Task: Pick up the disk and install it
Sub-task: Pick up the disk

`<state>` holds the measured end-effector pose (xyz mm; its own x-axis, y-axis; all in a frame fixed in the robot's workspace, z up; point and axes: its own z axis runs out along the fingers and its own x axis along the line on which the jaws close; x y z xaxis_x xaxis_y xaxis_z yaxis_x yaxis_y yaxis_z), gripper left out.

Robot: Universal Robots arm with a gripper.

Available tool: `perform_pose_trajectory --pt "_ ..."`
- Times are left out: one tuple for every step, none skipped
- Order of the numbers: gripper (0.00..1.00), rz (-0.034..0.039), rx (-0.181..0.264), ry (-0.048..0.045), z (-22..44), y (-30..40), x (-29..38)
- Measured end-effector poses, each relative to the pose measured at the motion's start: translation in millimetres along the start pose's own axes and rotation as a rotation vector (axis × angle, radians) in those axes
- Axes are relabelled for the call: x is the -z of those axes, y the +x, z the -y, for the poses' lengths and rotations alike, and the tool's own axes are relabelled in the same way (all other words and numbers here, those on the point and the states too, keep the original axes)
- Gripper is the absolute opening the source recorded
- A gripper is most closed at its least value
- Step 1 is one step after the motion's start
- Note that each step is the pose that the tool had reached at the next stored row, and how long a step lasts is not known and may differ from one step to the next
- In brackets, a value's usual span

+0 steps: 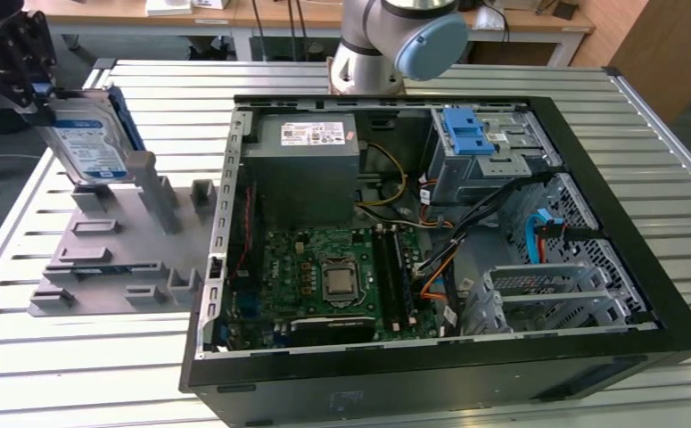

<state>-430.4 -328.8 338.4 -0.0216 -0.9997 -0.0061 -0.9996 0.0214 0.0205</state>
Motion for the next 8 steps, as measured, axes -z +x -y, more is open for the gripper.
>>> perform_pose_trajectory --pt "0.36 0.0000 0.000 0.0000 0.0 0.0 0.8" --pt "0.36 0.0000 0.000 -0.0001 0.0 0.0 1.7" --pt "0.36 -0.0001 0.000 -0.0001 -0.1 0.0 2.5" --pt "0.36 0.0000 0.000 0.0000 -0.1 0.0 3.3" --pt "0.36 0.0000 0.000 -0.0001 -0.1 0.0 4.1" --pt "0.36 0.0000 0.000 0.0000 -0.1 0.0 4.9" --pt "0.36 0.0000 0.000 -0.0001 -0.1 0.0 5.7" --pt "0.36 0.0000 0.000 -0.0001 -0.1 -0.1 6.4"
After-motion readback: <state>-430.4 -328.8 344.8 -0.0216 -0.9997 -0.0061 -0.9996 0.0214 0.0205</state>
